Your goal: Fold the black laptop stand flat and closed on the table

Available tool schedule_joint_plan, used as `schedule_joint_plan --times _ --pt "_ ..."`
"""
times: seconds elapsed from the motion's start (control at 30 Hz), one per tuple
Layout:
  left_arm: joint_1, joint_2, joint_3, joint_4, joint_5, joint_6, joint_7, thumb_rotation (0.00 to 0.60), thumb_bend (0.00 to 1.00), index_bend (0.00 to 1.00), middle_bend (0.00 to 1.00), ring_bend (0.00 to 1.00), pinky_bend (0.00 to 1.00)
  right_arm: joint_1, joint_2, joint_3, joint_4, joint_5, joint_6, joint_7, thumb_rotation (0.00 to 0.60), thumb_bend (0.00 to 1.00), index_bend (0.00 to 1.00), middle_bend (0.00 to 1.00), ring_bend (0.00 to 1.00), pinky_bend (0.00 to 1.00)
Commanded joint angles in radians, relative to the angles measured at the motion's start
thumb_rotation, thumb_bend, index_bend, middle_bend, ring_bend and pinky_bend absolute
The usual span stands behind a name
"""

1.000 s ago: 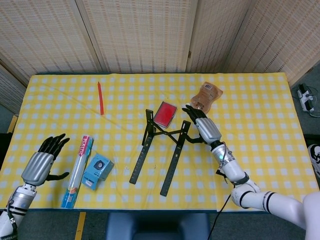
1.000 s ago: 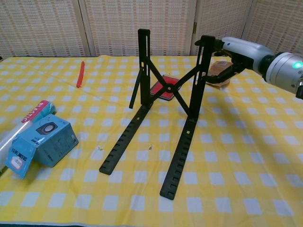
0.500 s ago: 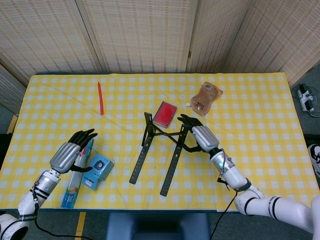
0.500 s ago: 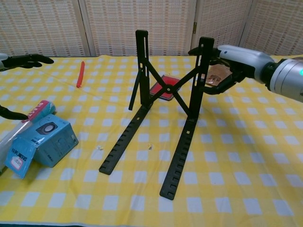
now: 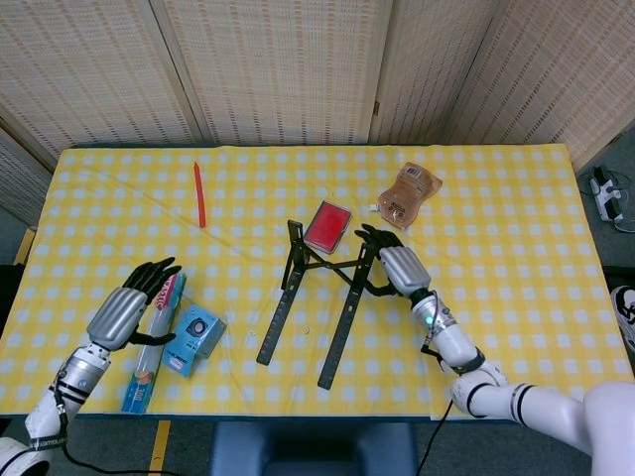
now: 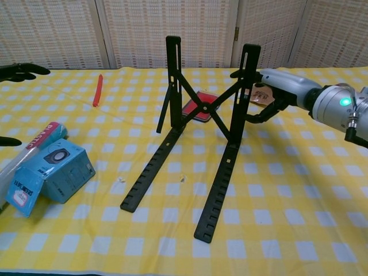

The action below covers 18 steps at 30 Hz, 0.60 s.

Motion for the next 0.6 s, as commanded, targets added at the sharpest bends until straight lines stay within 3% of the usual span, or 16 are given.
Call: schedule_joint_plan --times 0.03,0.3,0.43,0.6 --pt "0.011 0.007 0.010 0.003 0.000 0.011 -0.003 0.600 0.09 0.00 0.00 0.00 0.00 0.002 -0.004 0.005 0.020 0.004 0.000 -0.008 0.600 0.39 0.00 0.00 0.00 0.00" --pt "0.031 0.016 0.019 0.010 -0.007 0.032 -0.016 0.600 0.09 0.00 0.00 0.00 0.00 0.002 -0.011 0.008 0.047 0.000 0.011 -0.033 0.600 0.39 0.00 0.00 0.00 0.00" --pt "0.035 0.021 0.022 0.010 -0.005 0.038 -0.018 0.600 0.09 0.00 0.00 0.00 0.00 -0.022 0.020 0.000 -0.004 -0.050 0.056 0.010 0.600 0.39 0.00 0.00 0.00 0.00" --pt "0.041 0.027 0.024 0.014 -0.006 0.047 -0.025 0.600 0.09 0.00 0.00 0.00 0.00 -0.087 0.123 -0.037 -0.139 -0.176 0.192 0.049 0.600 0.39 0.00 0.00 0.00 0.00"
